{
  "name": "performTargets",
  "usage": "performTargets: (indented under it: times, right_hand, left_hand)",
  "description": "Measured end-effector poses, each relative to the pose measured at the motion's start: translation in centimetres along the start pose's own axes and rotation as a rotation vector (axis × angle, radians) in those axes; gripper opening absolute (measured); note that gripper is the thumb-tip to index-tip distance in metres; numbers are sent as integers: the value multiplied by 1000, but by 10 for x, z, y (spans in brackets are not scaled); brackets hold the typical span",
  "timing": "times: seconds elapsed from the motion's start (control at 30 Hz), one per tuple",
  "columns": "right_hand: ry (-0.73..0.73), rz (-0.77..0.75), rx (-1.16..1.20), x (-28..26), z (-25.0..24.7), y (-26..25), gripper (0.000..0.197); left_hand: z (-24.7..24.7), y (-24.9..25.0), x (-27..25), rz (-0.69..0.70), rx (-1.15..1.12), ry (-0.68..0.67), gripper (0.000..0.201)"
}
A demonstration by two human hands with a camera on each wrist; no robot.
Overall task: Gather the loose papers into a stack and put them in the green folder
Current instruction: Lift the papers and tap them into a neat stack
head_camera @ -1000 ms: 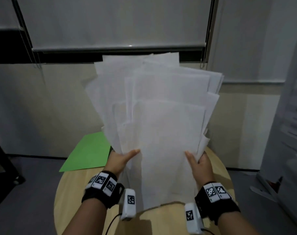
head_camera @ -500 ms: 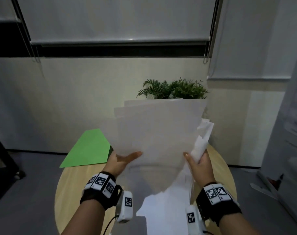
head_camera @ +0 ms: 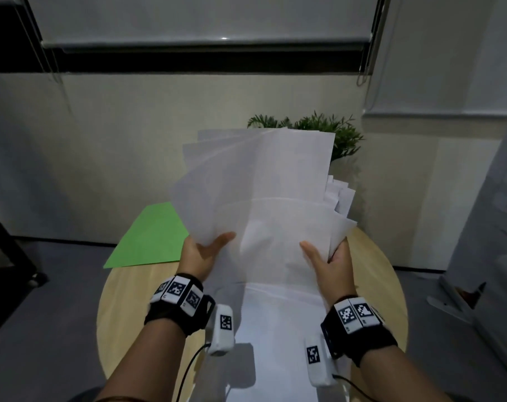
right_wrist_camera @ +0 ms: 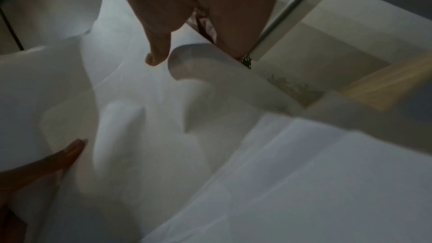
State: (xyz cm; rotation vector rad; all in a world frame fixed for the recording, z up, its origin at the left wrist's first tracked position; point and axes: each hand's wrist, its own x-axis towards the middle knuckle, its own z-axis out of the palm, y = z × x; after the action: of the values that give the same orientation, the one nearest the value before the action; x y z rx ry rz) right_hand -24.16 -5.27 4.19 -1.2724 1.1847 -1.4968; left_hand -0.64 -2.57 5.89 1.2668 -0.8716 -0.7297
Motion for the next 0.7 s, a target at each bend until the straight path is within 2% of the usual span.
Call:
performTargets:
  times: [0.07, 0.17, 0.23, 0.3, 0.33, 0.37, 0.4, 0.43, 0.5, 0.53, 0.6, 0.7]
  right_hand:
    - [-54, 39, -68, 4, -1, 6, 46]
    - [-99, 181, -148, 9, -4, 10, 24]
    - [-61, 258, -192, 12, -4, 13, 33]
    - [-37, 242, -236, 14, -1, 13, 35]
    - [-31, 231, -245, 14, 0, 15, 34]
    - [-16, 227, -249, 12, 1, 15, 34]
    - [-7, 237, -243, 11, 1, 16, 33]
    - [8, 235, -238, 9, 0, 16, 33]
    - [40, 239, -194, 9, -1, 18, 26]
    - [52, 248, -178, 9, -2, 20, 22]
    - [74, 254, -171, 7, -3, 23, 21]
    - [106, 281, -124, 5, -3, 27, 25]
  left_hand:
    - [-1, -4, 3, -27, 4, 8, 19]
    - [2, -4, 3, -33, -1, -24, 28]
    - [6, -3, 5, 10, 20, -42, 24]
    - [5, -4, 6, 55, 75, -39, 28]
    - [0, -10, 5, 41, 114, -44, 46]
    - [-7, -19, 3, -21, 166, -58, 76]
    - [-17, -32, -1, -137, 243, -71, 107]
    - [-27, -47, -8, -284, 334, -100, 130]
    - [-40, -74, -32, -509, 623, -208, 154]
    - [-41, -85, -43, -537, 781, -243, 159]
    - [-30, -99, -59, -525, 1003, -270, 153]
    - [-12, -111, -64, -591, 1101, -313, 117]
